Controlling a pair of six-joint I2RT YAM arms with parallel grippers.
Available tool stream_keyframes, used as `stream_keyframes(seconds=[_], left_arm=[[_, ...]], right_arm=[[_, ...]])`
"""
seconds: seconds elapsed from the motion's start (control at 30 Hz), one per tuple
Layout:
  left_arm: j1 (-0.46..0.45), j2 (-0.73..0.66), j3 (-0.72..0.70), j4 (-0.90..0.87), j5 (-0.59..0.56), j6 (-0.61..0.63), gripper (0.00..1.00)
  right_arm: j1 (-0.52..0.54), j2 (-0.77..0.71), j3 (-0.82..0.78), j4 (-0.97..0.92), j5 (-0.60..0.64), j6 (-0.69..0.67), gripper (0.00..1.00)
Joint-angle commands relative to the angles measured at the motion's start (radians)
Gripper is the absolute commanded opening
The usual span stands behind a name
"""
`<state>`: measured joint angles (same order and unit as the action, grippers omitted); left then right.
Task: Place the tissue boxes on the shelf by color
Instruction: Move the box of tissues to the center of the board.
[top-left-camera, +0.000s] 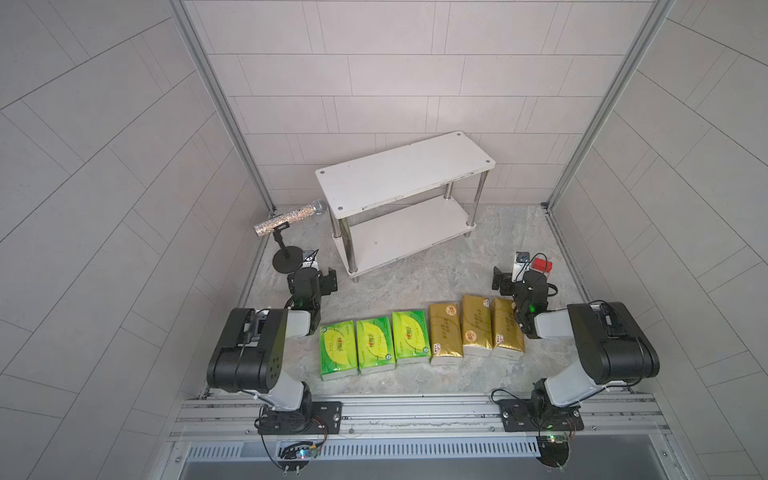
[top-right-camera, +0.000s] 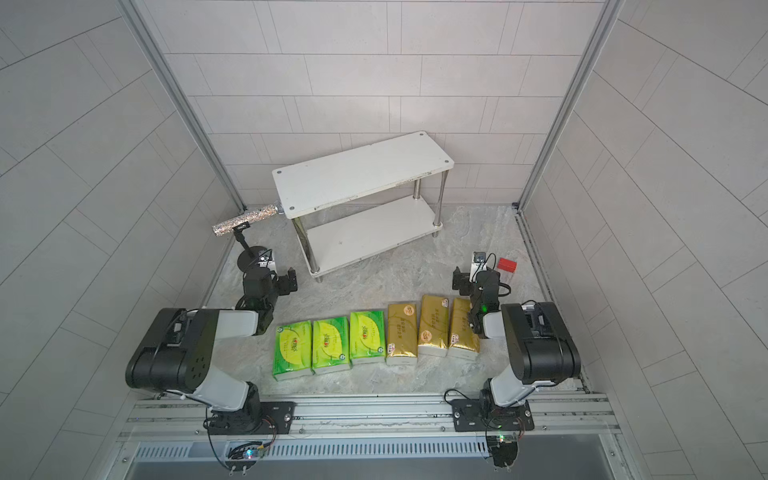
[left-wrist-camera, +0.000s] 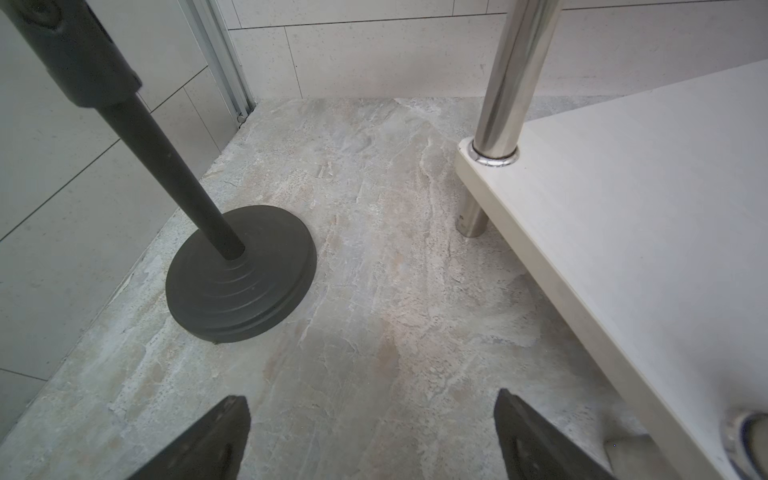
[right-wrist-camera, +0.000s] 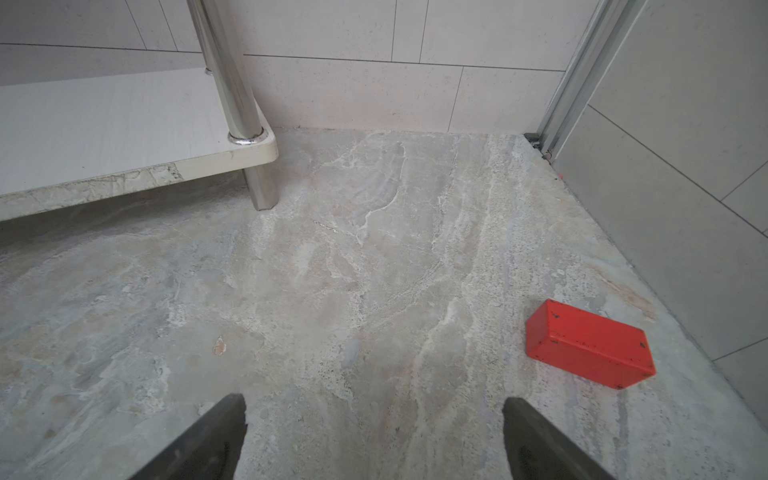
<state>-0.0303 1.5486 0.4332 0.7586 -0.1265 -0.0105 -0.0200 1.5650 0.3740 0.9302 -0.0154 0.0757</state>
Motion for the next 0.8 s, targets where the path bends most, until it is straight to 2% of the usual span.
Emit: stream_keyframes(seconds=[0.0, 0.77], left_arm=[[0.0, -0.003, -0.001, 0.021, 0.003, -0.003, 1.0], [0.0, -0.014, 0.007, -0.01, -0.002, -0.007, 1.0]], right_arm=[[0.0, 0.0, -0.001, 0.0, 0.0, -0.001, 1.0], [0.0, -0.001, -0.001, -0.001, -0.002, -0.001, 1.0]])
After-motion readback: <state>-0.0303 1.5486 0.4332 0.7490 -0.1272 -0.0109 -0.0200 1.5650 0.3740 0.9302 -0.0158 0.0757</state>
